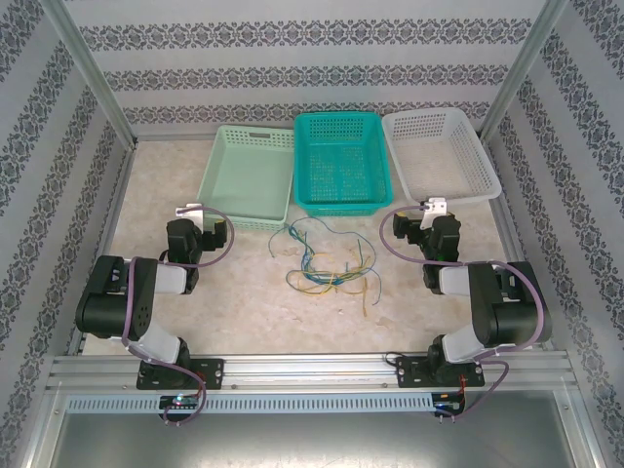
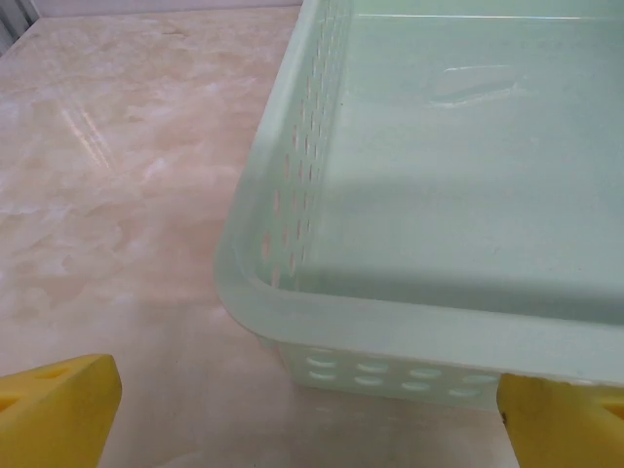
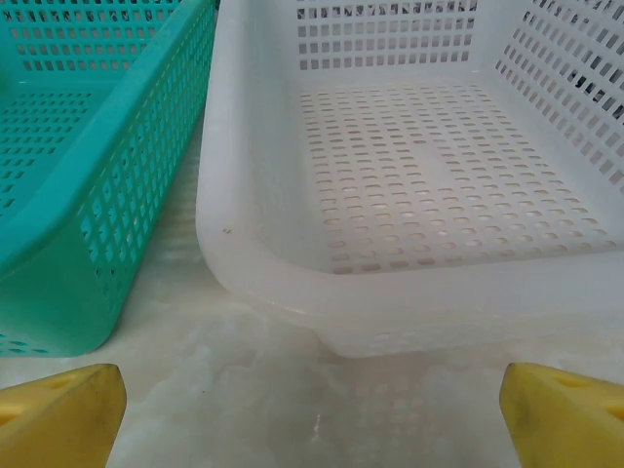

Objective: Untangle the cables

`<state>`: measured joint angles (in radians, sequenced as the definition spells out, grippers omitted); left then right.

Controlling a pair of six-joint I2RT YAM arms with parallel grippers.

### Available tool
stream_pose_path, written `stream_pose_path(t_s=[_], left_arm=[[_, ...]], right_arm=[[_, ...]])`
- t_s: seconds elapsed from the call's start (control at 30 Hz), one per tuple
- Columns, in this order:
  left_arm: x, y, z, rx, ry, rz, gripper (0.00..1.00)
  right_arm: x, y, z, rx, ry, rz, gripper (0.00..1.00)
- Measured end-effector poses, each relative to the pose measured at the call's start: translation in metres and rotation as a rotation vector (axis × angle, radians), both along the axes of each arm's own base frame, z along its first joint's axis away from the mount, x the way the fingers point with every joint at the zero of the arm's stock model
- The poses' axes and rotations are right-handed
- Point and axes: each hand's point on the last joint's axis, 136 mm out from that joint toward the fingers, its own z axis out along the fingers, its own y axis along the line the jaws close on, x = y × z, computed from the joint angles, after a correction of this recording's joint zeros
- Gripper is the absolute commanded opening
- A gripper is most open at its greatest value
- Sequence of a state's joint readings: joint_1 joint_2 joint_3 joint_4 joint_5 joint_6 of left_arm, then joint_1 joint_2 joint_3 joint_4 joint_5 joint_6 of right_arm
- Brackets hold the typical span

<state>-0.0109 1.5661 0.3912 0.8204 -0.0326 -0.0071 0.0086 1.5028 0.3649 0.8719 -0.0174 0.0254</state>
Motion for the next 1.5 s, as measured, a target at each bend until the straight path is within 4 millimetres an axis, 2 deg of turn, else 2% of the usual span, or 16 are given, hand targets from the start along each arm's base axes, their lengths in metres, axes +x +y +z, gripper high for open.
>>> stream_pose_path(t_s=[0.53, 1.33, 1.4, 1.47, 1.5], left_arm=[[0.003, -0.006, 0.002, -0.014, -0.006, -0.030, 0.99], [0.002, -0.004, 0.001, -0.012, 0.014, -0.018, 1.00], [0.003, 0.005, 0.007, -0.018, 0.062, 0.042, 1.00], [0.006, 0.016, 0.026, -0.032, 0.080, 0.126, 1.00], [0.007, 0.022, 0.042, -0.045, 0.067, 0.171, 1.00]], right_arm=[[0.000, 0.000, 0.000, 0.001, 0.000, 0.001, 0.98], [0.000, -0.002, 0.000, 0.006, 0.002, 0.001, 0.98], [-0.001, -0.003, 0.003, 0.007, 0.016, -0.006, 0.98], [-0.004, -0.005, 0.014, 0.022, 0.026, -0.024, 0.98], [-0.005, -0.006, 0.023, 0.032, 0.022, -0.031, 0.98]])
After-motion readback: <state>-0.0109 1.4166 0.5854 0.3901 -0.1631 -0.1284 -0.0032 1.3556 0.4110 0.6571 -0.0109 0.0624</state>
